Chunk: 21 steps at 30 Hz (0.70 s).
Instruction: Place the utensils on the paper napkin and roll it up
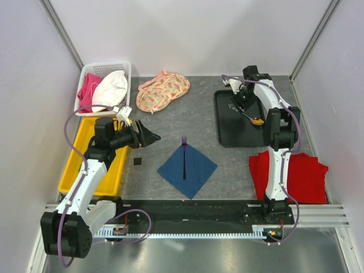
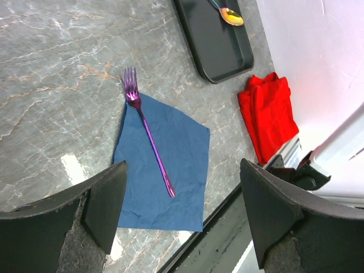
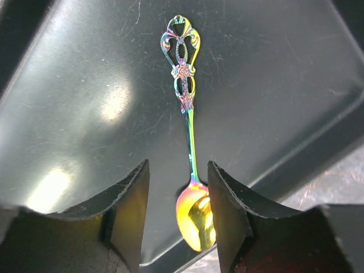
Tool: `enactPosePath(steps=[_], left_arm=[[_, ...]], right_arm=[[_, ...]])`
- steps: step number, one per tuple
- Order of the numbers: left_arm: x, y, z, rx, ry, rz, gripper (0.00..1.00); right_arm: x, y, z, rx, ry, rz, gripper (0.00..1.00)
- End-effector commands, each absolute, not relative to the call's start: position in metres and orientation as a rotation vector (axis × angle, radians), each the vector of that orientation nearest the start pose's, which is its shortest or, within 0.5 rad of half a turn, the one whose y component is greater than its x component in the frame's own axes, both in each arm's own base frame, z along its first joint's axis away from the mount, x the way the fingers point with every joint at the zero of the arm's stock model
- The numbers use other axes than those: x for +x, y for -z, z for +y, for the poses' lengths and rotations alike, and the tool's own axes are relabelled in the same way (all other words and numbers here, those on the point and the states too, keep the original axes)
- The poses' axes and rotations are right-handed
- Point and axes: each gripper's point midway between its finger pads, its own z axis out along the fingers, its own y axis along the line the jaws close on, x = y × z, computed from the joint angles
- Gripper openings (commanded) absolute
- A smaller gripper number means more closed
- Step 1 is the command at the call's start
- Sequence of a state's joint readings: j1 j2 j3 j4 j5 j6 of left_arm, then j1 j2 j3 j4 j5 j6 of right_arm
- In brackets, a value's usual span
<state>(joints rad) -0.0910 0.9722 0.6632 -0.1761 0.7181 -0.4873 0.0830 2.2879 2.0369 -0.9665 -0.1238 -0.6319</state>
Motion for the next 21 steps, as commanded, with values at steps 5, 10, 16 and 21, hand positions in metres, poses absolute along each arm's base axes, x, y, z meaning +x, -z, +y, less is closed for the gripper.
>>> enactPosePath(steps=[5, 10, 16, 21], left_arm=[[0.268, -0.212, -0.159, 0.159, 1.109, 2.026, 0.86], [0.268, -0.208, -0.16, 0.152, 1.119, 2.038, 0.85], [0.27, -0.208, -0.16, 0.15, 1.12, 2.042, 0.85], [0.276, -0.205, -0.157, 0.124, 1.085, 2.048, 0.85]], right_arm=[[0.508, -0.045, 0.027, -1.157, -0.019, 2.548, 0.5], [0.507, -0.03, 0.022, -1.152, -0.054, 2.571, 0.5], [0.497, -0.013, 0.022, -1.2, -0.184, 2.581, 0.44], [0.476, -0.001, 0.027, -1.295, -0.282, 2.597, 0.33]])
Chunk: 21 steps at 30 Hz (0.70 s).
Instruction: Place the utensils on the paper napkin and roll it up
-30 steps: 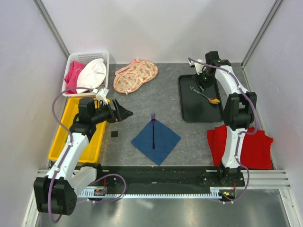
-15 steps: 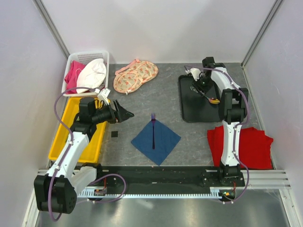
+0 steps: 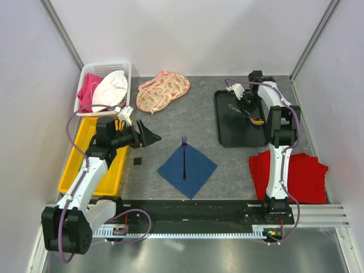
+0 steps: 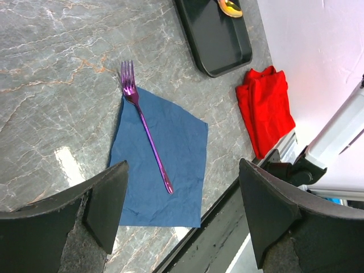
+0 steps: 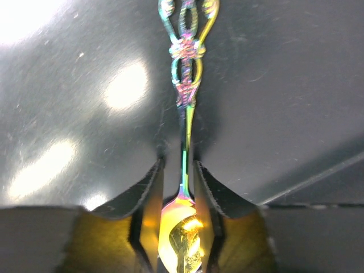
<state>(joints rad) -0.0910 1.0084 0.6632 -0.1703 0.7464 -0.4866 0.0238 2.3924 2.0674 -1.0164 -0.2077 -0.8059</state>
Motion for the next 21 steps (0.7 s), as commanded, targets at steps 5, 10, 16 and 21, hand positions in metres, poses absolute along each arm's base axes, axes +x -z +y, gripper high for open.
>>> enactPosePath(steps=[5, 10, 16, 21], left_arm=[[0.28, -0.205, -0.156, 0.114, 1.076, 2.053, 0.85], [0.283, -0.209, -0.156, 0.12, 1.075, 2.046, 0.84], [0.288, -0.228, -0.158, 0.209, 1.055, 2.014, 0.84], [0.288, -0.246, -0.162, 0.412, 1.047, 1.994, 0.84]], right_arm=[[0.473, 0.001, 0.026, -1.338, -0.297, 2.583, 0.15], [0.482, -0.026, 0.032, -1.33, -0.287, 2.509, 0.0], [0.466, -0.113, 0.079, -1.578, -0.254, 2.191, 0.0], [0.406, -0.161, 0.144, -1.941, -0.153, 1.858, 0.0]])
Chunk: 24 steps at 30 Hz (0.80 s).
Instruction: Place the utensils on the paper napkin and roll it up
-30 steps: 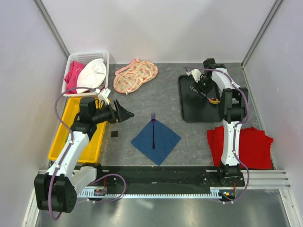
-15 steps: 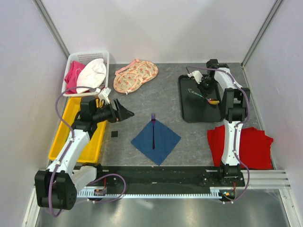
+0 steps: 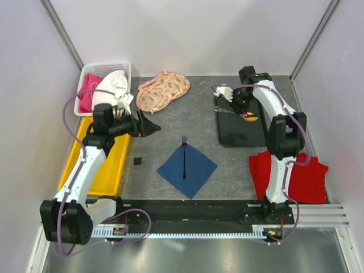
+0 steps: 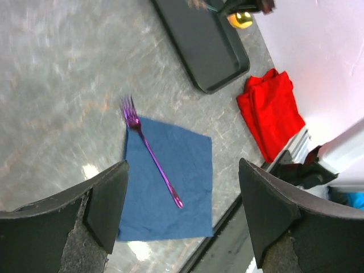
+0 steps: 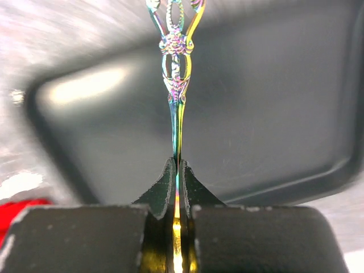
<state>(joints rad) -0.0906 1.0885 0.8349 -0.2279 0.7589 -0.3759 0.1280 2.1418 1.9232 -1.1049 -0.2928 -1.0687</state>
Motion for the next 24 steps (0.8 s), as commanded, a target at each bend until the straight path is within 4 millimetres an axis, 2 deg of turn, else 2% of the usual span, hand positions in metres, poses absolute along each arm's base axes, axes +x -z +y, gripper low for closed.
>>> enactPosePath(steps=[1, 2, 3, 4, 5, 6, 8, 9, 13, 17, 21, 24], left_arm=[[0.288, -0.246, -0.162, 0.445, 1.043, 1.989, 0.83], [0.285, -0.247, -0.165, 0.462, 1.071, 1.995, 0.83], [0.283, -0.245, -0.167, 0.477, 1.1, 2.002, 0.83], [0.279, -0.246, -0.171, 0.507, 1.138, 1.996, 0.82], [0.267, -0.249, -0.178, 0.553, 1.225, 1.983, 0.82], [0.263, -0.246, -0.182, 0.567, 1.28, 1.993, 0.8], [0.244, -0.242, -0.197, 0.642, 1.37, 2.013, 0.76], [0.238, -0.237, -0.203, 0.696, 1.383, 2.015, 0.75], [0.196, -0.219, -0.235, 0.876, 1.463, 2.045, 0.74], [0.18, -0.197, -0.248, 0.904, 1.495, 2.115, 0.72], [0.169, -0.191, -0.259, 0.913, 1.552, 2.134, 0.67], [0.157, -0.186, -0.271, 0.949, 1.591, 2.136, 0.66]], right_arm=[[0.386, -0.168, 0.151, -1.985, -0.142, 1.809, 0.0], [0.377, -0.172, 0.16, -2.022, -0.125, 1.756, 0.0], [0.366, -0.178, 0.182, -2.09, -0.087, 1.645, 0.0], [0.349, -0.184, 0.187, -2.123, -0.06, 1.581, 0.0], [0.34, -0.186, 0.195, -2.16, -0.035, 1.519, 0.0], [0.325, -0.191, 0.217, -2.21, -0.019, 1.406, 0.0], [0.303, -0.196, 0.225, -2.296, 0.05, 1.264, 0.0], [0.287, -0.199, 0.241, -2.339, 0.054, 1.168, 0.0], [0.252, -0.205, 0.261, -2.405, 0.091, 0.96, 0.0], [0.232, -0.209, 0.278, -2.433, 0.141, 0.835, 0.0], [0.216, -0.215, 0.294, -2.441, 0.144, 0.757, 0.0], [0.21, -0.217, 0.299, -2.443, 0.151, 0.73, 0.0]])
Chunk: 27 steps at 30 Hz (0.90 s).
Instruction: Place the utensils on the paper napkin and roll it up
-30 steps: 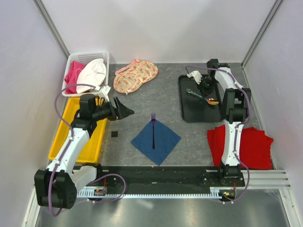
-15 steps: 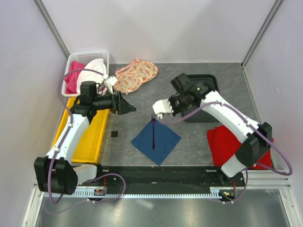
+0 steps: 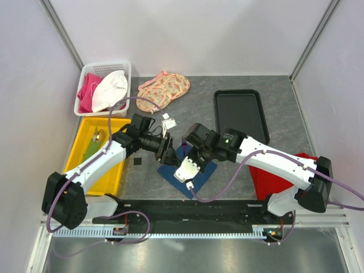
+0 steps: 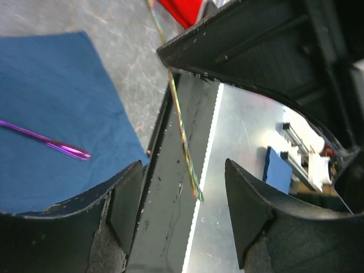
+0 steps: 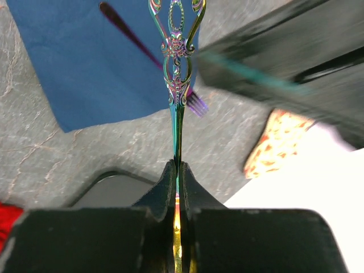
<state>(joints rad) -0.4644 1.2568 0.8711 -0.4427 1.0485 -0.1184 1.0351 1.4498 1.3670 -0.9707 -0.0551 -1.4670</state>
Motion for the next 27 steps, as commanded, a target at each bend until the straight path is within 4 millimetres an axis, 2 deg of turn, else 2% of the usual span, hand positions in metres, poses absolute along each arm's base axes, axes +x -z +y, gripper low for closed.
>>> enactPosePath(steps=[1, 3, 7, 8, 9, 10, 11, 12, 13, 14, 15, 16, 17, 18, 20, 21, 22, 24, 25, 26, 27], left_arm=[[0.153, -0.185, -0.276, 0.967, 1.604, 2.133, 0.66], [0.148, -0.182, -0.282, 0.972, 1.628, 2.15, 0.6], [0.146, -0.181, -0.287, 0.963, 1.662, 2.143, 0.25], [0.148, -0.182, -0.289, 0.945, 1.669, 2.139, 0.05], [0.148, -0.179, -0.288, 0.928, 1.663, 2.152, 0.02], [0.15, -0.177, -0.288, 0.907, 1.645, 2.161, 0.02], [0.154, -0.181, -0.29, 0.874, 1.643, 2.147, 0.02], [0.152, -0.179, -0.286, 0.841, 1.644, 2.144, 0.02], [0.154, -0.182, -0.286, 0.812, 1.64, 2.125, 0.02], [0.159, -0.187, -0.287, 0.773, 1.642, 2.098, 0.02], [0.16, -0.192, -0.285, 0.752, 1.633, 2.065, 0.02], [0.165, -0.194, -0.285, 0.718, 1.602, 2.054, 0.02], [0.171, -0.202, -0.285, 0.699, 1.585, 2.012, 0.02], [0.182, -0.205, -0.283, 0.634, 1.517, 1.994, 0.02], [0.193, -0.214, -0.281, 0.528, 1.471, 1.968, 0.02], [0.209, -0.214, -0.278, 0.44, 1.404, 1.959, 0.02], [0.215, -0.216, -0.275, 0.377, 1.38, 1.966, 0.02], [0.231, -0.212, -0.27, 0.277, 1.295, 2.002, 0.02], [0.236, -0.21, -0.27, 0.246, 1.276, 2.016, 0.02], [0.239, -0.209, -0.269, 0.224, 1.262, 2.025, 0.02], [0.245, -0.204, -0.266, 0.173, 1.217, 2.042, 0.02]], right_arm=[[0.21, -0.217, 0.3, -2.445, 0.153, 0.726, 0.0], [0.205, -0.216, 0.304, -2.452, 0.149, 0.705, 0.0], [0.206, -0.218, 0.305, -2.427, 0.204, 0.704, 0.0], [0.208, -0.221, 0.308, -2.401, 0.219, 0.702, 0.0], [0.21, -0.222, 0.305, -2.374, 0.234, 0.732, 0.0], [0.213, -0.226, 0.306, -2.327, 0.248, 0.764, 0.07], [0.216, -0.235, 0.313, -2.248, 0.246, 0.789, 0.2], [0.216, -0.242, 0.313, -2.202, 0.23, 0.823, 0.37], [0.214, -0.248, 0.313, -2.107, 0.166, 0.943, 0.59], [0.214, -0.266, 0.316, -2.003, 0.123, 0.991, 0.65], [0.213, -0.274, 0.316, -1.932, 0.085, 1.054, 0.66], [0.212, -0.279, 0.312, -1.8, 0.01, 1.205, 0.66], [0.216, -0.294, 0.308, -1.674, -0.017, 1.254, 0.67], [0.219, -0.3, 0.304, -1.571, -0.042, 1.326, 0.77], [0.232, -0.314, 0.286, -1.293, -0.096, 1.486, 0.82], [0.237, -0.317, 0.28, -1.21, -0.145, 1.532, 0.82], [0.257, -0.321, 0.263, -0.98, -0.243, 1.664, 0.82], [0.272, -0.328, 0.251, -0.768, -0.332, 1.747, 0.75], [0.283, -0.327, 0.243, -0.655, -0.354, 1.797, 0.75], [0.286, -0.325, 0.248, -0.524, -0.443, 1.861, 0.74], [0.287, -0.324, 0.25, -0.449, -0.511, 1.896, 0.69]])
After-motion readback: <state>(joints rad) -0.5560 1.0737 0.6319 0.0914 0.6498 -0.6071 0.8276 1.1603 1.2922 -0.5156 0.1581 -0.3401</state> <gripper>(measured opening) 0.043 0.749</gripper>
